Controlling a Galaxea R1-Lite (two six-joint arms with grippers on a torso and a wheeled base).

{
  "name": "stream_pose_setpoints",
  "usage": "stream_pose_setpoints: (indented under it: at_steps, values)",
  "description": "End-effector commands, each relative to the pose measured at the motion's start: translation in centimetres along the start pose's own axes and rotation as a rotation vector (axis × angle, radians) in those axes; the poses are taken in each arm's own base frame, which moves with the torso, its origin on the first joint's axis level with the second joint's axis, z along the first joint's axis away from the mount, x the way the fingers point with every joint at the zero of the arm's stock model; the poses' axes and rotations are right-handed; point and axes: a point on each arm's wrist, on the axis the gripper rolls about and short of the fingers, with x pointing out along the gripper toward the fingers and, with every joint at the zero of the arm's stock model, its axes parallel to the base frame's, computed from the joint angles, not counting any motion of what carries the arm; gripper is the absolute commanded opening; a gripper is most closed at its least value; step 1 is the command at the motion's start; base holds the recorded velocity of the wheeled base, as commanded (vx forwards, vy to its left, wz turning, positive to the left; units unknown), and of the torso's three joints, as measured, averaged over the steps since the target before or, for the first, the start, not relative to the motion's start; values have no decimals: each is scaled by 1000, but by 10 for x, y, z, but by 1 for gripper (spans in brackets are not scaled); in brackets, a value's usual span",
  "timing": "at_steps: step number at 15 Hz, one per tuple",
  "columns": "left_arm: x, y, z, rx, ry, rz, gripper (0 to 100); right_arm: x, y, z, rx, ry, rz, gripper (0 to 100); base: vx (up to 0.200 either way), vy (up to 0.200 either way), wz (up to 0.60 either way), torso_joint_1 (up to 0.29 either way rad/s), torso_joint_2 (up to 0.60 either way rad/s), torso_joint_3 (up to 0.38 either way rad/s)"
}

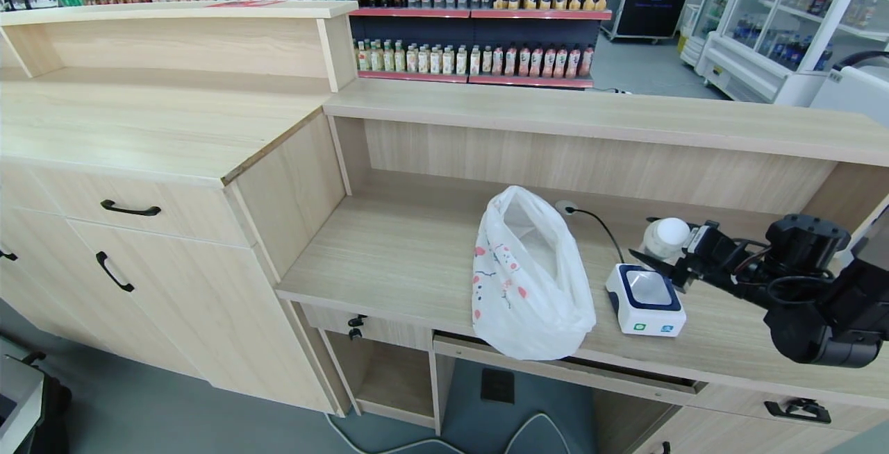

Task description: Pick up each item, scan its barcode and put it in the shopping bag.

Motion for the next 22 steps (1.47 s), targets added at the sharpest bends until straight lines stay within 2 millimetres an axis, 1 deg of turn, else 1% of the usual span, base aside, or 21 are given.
stream_pose_setpoints:
  at_steps: [1, 4, 6, 7, 8, 9, 10, 11, 13, 14, 15, 16, 17, 18, 19, 20, 22]
  values:
    - [0, 0, 0, 0, 0, 0, 0, 1, 0, -1, -2, -1, -1, 0, 0, 0, 0, 0, 0, 0]
    - [0, 0, 0, 0, 0, 0, 0, 2, -1, -1, -2, -3, -1, 0, 0, 0, 0, 0, 0, 0]
    - [0, 0, 0, 0, 0, 0, 0, -2, -13, 7, -19, -15, -31, 0, 0, 0, 0, 0, 0, 0]
    - [0, 0, 0, 0, 0, 0, 0, -11, -26, 18, 20, -15, -60, 0, 0, 0, 0, 0, 0, 0]
    - [0, 0, 0, 0, 0, 0, 0, -22, -41, 37, 89, -23, -95, 0, 0, 0, 0, 0, 0, 0]
    - [0, 0, 0, 0, 0, 0, 0, -32, -49, 53, 148, -16, -123, 0, 0, 0, 0, 0, 0, 0]
    - [0, 0, 0, 0, 0, 0, 0, -56, -62, 80, 249, 57, -218, 0, 0, 0, 0, 0, 0, 0]
    - [0, 0, 0, 0, 0, 0, 0, -75, -66, 95, 324, 148, -306, 0, 0, 0, 0, 0, 0, 0]
    - [0, 0, 0, 0, 0, 0, 0, -105, -69, 112, 368, 325, -479, 0, 0, 0, 0, 0, 0, 0]
    - [0, 0, 0, 0, 0, 0, 0, -113, -68, 117, 375, 362, -527, 0, 0, 0, 0, 0, 0, 0]
    - [0, 0, 0, 0, 0, 0, 0, -123, -66, 129, 416, 395, -620, 0, 0, 0, 0, 0, 0, 0]
    - [0, 0, 0, 0, 0, 0, 0, -126, -66, 133, 428, 416, -676, 0, 0, 0, 0, 0, 0, 0]
    - [0, 0, 0, 0, 0, 0, 0, -128, -65, 134, 427, 434, -699, 0, 0, 0, 0, 0, 0, 0]
    - [0, 0, 0, 0, 0, 0, 0, -130, -64, 132, 434, 493, -761, 0, 0, 0, 0, 0, 0, 0]
    - [0, 0, 0, 0, 0, 0, 0, -131, -62, 131, 441, 527, -782, 0, 0, 0, 0, 0, 0, 0]
    - [0, 0, 0, 0, 0, 0, 0, -134, -63, 135, 437, 553, -821, 0, 0, 0, 0, 0, 0, 0]
    - [0, 0, 0, 0, 0, 0, 0, -136, -63, 140, 431, 546, -830, 0, 0, 0, 0, 0, 0, 0]
